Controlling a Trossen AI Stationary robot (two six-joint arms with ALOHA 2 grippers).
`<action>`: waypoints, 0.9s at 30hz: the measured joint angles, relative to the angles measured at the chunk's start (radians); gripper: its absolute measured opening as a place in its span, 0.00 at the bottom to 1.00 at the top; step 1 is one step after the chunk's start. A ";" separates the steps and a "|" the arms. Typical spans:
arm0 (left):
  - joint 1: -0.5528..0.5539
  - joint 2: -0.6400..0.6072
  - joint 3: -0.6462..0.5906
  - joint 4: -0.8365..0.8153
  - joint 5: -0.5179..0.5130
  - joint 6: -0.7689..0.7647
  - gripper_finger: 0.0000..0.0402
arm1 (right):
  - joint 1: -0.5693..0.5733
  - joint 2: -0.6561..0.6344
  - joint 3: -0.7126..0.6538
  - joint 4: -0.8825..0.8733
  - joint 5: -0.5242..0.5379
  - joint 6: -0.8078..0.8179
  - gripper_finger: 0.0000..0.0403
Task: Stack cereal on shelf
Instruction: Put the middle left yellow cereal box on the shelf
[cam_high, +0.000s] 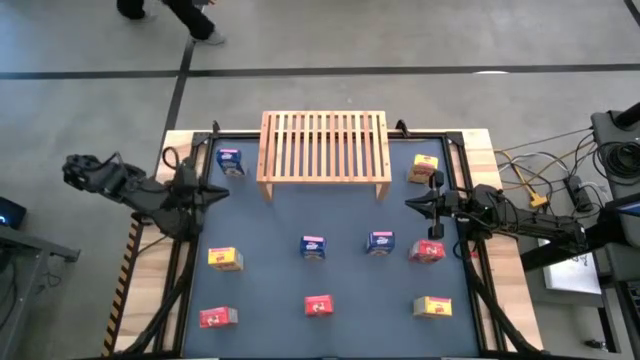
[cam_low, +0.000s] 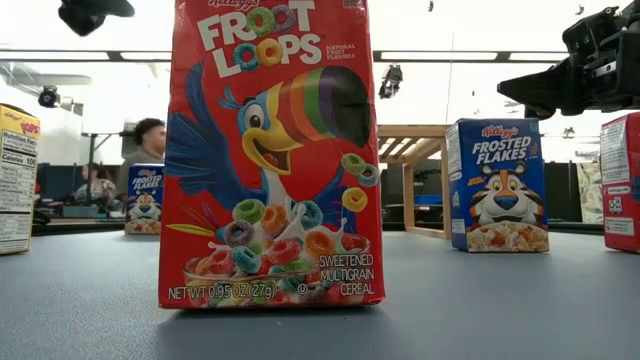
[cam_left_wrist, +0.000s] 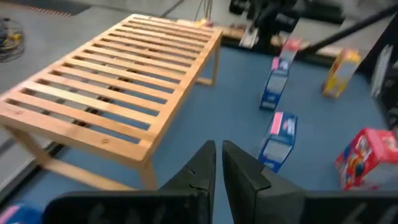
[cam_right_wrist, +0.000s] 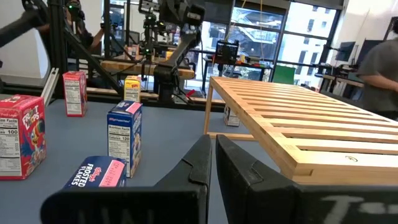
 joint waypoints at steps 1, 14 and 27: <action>0.000 0.034 0.046 -0.040 0.000 0.000 0.03 | 0.000 0.000 0.000 0.000 0.000 0.000 0.03; 0.000 0.394 0.316 -0.405 0.193 -0.194 0.03 | 0.000 0.000 0.000 0.000 0.000 0.000 0.03; -0.002 0.413 0.079 -0.377 0.320 -0.398 0.42 | 0.000 0.000 0.000 0.000 0.000 0.000 0.03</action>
